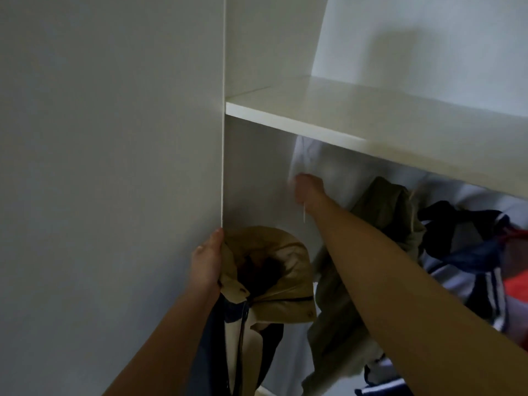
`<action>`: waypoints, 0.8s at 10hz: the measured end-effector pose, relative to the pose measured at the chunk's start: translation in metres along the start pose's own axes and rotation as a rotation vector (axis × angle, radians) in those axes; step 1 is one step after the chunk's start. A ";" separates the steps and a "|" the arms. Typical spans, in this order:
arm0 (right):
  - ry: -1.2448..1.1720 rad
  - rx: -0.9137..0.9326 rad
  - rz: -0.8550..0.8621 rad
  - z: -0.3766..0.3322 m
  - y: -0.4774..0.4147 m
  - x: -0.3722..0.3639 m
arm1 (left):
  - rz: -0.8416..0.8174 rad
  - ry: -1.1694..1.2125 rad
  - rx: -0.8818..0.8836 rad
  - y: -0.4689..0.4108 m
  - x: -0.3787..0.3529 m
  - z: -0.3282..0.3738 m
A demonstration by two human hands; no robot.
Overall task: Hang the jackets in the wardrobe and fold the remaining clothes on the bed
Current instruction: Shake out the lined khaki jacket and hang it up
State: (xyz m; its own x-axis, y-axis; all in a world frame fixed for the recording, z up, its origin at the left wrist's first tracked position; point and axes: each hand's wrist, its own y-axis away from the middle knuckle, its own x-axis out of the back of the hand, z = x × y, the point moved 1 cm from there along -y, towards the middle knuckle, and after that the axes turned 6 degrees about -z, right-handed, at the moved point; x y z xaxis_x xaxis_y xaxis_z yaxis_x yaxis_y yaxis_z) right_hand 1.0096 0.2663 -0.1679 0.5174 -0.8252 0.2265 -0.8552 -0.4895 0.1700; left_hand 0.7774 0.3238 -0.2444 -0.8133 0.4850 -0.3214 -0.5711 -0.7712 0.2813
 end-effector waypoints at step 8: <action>0.006 0.330 0.410 0.133 0.295 0.075 | -0.324 -0.156 0.113 0.120 0.029 0.002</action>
State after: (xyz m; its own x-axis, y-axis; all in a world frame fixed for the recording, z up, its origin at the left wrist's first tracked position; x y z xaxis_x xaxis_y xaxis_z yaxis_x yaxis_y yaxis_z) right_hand 0.7923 0.0224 -0.2288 0.1372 -0.9665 0.2168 -0.9508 -0.1900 -0.2449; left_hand 0.6850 0.2465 -0.2182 -0.5906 0.7600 -0.2712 -0.8032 -0.5213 0.2884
